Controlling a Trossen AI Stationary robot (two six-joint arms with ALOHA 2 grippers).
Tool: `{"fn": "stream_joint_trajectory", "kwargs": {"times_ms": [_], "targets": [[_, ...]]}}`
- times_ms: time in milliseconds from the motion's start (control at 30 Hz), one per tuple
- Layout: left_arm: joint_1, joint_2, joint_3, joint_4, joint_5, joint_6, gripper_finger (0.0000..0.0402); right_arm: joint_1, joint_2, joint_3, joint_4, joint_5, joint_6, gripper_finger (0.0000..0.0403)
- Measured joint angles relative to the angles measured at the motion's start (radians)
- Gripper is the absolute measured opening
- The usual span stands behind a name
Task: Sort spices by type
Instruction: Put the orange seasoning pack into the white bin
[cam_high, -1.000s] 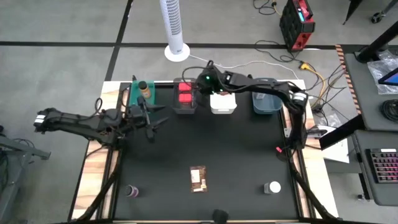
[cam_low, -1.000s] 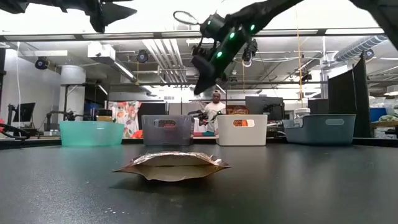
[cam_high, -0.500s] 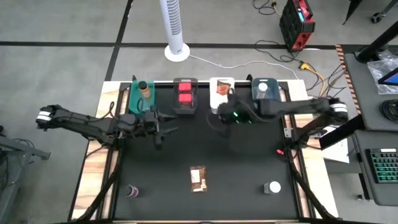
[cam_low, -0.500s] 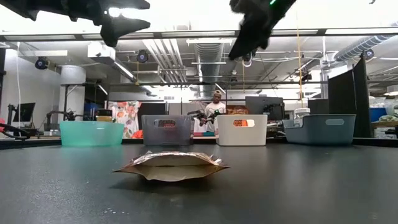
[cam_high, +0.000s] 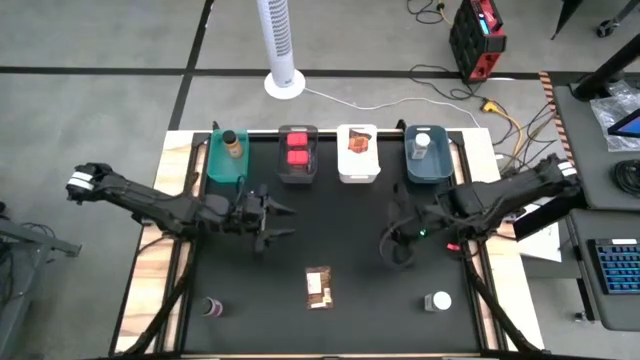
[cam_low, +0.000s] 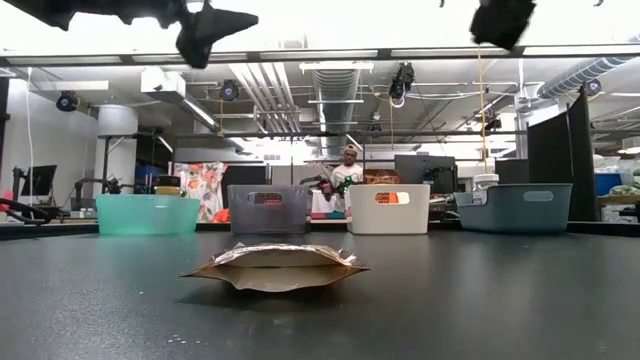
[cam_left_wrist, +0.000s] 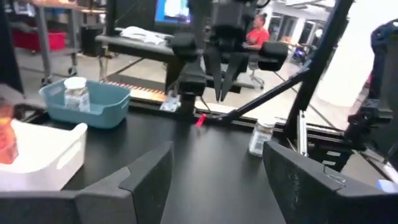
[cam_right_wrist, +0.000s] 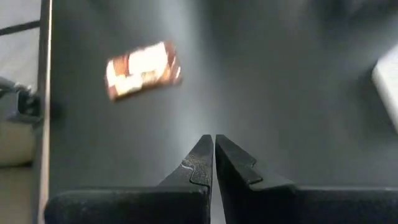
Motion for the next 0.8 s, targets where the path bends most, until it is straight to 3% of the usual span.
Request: {"fn": "stream_joint_trajectory", "kwargs": {"times_ms": [167, 333, 533, 700, 800], "targets": [[-0.012, 0.077, 0.102, -0.066, 0.007, 0.025, 0.0232, 0.081, 0.003, -0.001, -0.143, -0.017, 0.202, 0.0009], [-0.029, 0.184, 0.302, -0.392, 0.073, 0.011, 0.0232, 0.14, 0.019, -0.035, -0.177, -0.009, 0.259, 0.0009], [-0.059, 0.363, 0.544, -0.78, 0.08, -0.03, 0.0232, 0.172, 0.029, -0.104, -0.116, 0.058, 0.252, 0.0009], [-0.075, 0.481, 0.601, -0.846, 0.198, -0.083, 0.0232, 0.187, 0.03, -0.164, -0.036, 0.096, 0.228, 0.0009], [-0.082, 0.528, 0.597, -0.848, 0.214, -0.148, 0.0232, 0.206, 0.03, -0.207, 0.026, 0.138, 0.189, 0.0009]]}}
